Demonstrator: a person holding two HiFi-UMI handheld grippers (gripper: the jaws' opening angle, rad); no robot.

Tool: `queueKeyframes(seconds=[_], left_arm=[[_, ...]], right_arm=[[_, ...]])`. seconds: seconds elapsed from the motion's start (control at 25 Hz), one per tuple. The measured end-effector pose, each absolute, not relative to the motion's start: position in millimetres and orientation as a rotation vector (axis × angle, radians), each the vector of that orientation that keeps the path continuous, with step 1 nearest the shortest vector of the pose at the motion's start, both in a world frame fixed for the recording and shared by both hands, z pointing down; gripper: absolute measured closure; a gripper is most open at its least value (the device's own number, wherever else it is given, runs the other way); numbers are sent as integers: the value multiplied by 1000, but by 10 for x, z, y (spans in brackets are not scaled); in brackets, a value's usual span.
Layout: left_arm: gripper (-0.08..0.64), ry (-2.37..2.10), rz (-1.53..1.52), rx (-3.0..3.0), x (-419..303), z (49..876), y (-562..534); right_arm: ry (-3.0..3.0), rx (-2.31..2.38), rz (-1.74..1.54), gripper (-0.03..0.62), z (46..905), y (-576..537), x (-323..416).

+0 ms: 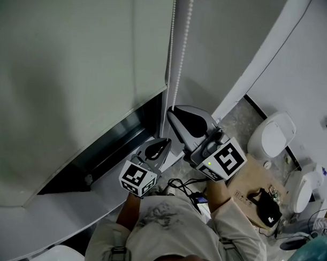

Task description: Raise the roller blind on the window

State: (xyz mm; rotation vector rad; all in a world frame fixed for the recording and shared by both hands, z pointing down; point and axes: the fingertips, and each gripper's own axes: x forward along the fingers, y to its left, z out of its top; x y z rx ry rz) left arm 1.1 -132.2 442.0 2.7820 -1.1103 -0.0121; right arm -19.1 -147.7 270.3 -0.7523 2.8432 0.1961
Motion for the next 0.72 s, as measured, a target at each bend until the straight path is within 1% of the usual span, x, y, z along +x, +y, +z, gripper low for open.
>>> queueKeyframes(seconds=[0.16, 0.36, 0.72], left_arm=[[546, -1115, -14, 2781, -9, 4458, -1337], [546, -1116, 4, 2772, -16, 4512, -1377], [546, -1097, 85, 2700, -10, 4897, -1392]], right_arm=[[2849, -762, 128, 578, 2756, -1500, -192], [2859, -769, 125, 581, 2824, -1534, -179], [2870, -761, 55, 581, 3204, -1598, -158]])
